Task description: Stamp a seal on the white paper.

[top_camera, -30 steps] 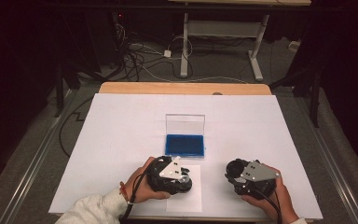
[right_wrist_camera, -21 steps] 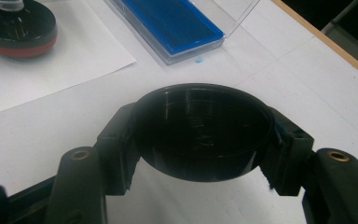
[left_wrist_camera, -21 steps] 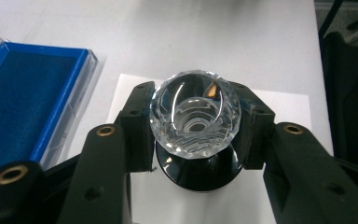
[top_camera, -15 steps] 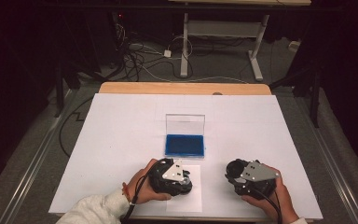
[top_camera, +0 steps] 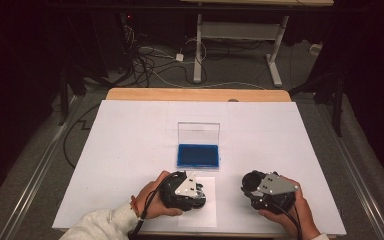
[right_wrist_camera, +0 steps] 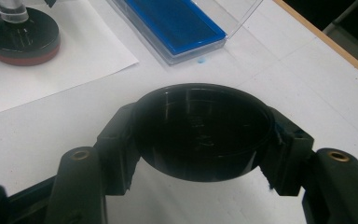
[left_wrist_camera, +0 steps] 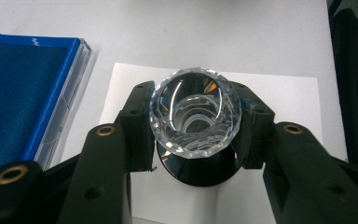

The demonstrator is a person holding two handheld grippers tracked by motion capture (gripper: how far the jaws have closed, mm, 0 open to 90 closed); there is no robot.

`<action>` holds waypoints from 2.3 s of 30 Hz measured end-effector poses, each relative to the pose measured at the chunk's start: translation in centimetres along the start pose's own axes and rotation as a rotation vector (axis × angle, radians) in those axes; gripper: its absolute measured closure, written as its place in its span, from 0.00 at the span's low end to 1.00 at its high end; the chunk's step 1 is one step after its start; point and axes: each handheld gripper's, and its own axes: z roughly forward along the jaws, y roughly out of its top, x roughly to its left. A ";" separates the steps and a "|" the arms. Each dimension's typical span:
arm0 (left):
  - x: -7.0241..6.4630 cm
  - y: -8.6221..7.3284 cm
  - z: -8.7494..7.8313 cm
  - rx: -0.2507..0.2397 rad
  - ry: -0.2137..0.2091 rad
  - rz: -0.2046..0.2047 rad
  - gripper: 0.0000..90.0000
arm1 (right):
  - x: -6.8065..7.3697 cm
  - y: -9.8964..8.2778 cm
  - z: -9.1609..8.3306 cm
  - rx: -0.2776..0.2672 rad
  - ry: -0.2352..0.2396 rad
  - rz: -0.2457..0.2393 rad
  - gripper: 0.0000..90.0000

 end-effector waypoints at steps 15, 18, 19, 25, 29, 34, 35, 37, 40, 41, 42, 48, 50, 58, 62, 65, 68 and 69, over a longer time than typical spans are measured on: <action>0.1 0.4 -0.1 0.035 -0.011 -0.019 0.61 | 0.0 0.0 0.0 0.000 0.006 -0.002 0.43; 0.2 0.4 -0.1 0.035 -0.015 -0.021 0.61 | 0.0 0.0 0.0 0.001 0.005 -0.003 0.43; 0.2 0.4 -0.1 0.037 -0.015 -0.022 0.61 | 0.0 0.0 0.0 0.001 0.004 -0.001 0.43; 0.2 0.4 -0.1 0.038 -0.016 -0.025 0.61 | -0.1 0.0 0.0 0.002 0.004 -0.001 0.43; 0.2 0.3 0.0 0.035 -0.016 -0.029 0.61 | 0.0 0.0 0.0 0.002 0.005 -0.002 0.43; 0.1 0.3 0.0 0.033 -0.016 -0.028 0.61 | 0.0 0.0 -0.1 0.000 0.005 0.002 0.43; 0.2 0.3 0.0 0.032 -0.017 -0.028 0.61 | 0.0 0.0 -0.1 0.000 0.005 0.001 0.43; 0.2 0.3 0.0 0.033 -0.017 -0.026 0.61 | 0.0 0.0 -0.1 -0.001 0.007 -0.001 0.43; 0.2 0.3 0.0 0.034 -0.019 -0.027 0.61 | 0.0 0.0 -0.1 -0.003 0.010 -0.002 0.43; 0.2 0.3 0.0 0.034 -0.018 -0.027 0.61 | 0.0 0.0 -0.1 -0.003 0.011 -0.002 0.43; 0.2 0.3 0.0 0.033 -0.018 -0.030 0.61 | 0.0 0.0 -0.2 -0.003 0.012 -0.002 0.43; 0.2 0.3 0.0 0.034 -0.020 -0.029 0.61 | 0.0 0.0 -0.2 -0.003 0.008 -0.001 0.43; 0.2 0.3 0.0 0.038 -0.020 -0.026 0.61 | 0.0 0.1 -0.2 -0.004 0.008 0.001 0.43; 0.2 0.3 0.0 0.039 -0.020 -0.024 0.61 | 0.0 0.0 -0.2 -0.001 0.010 0.000 0.43; 0.1 0.3 0.0 0.038 -0.015 -0.025 0.61 | 0.0 0.0 -0.1 0.002 0.010 -0.002 0.43; 0.2 0.3 0.0 0.039 -0.016 -0.023 0.61 | 0.0 0.0 -0.1 0.001 0.010 -0.003 0.43; 0.0 0.4 0.0 0.044 -0.005 -0.014 0.61 | 0.0 0.0 -0.1 0.001 0.010 -0.003 0.43; 0.0 0.4 0.0 0.043 -0.002 -0.013 0.61 | 0.0 0.0 -0.1 0.003 0.009 -0.002 0.43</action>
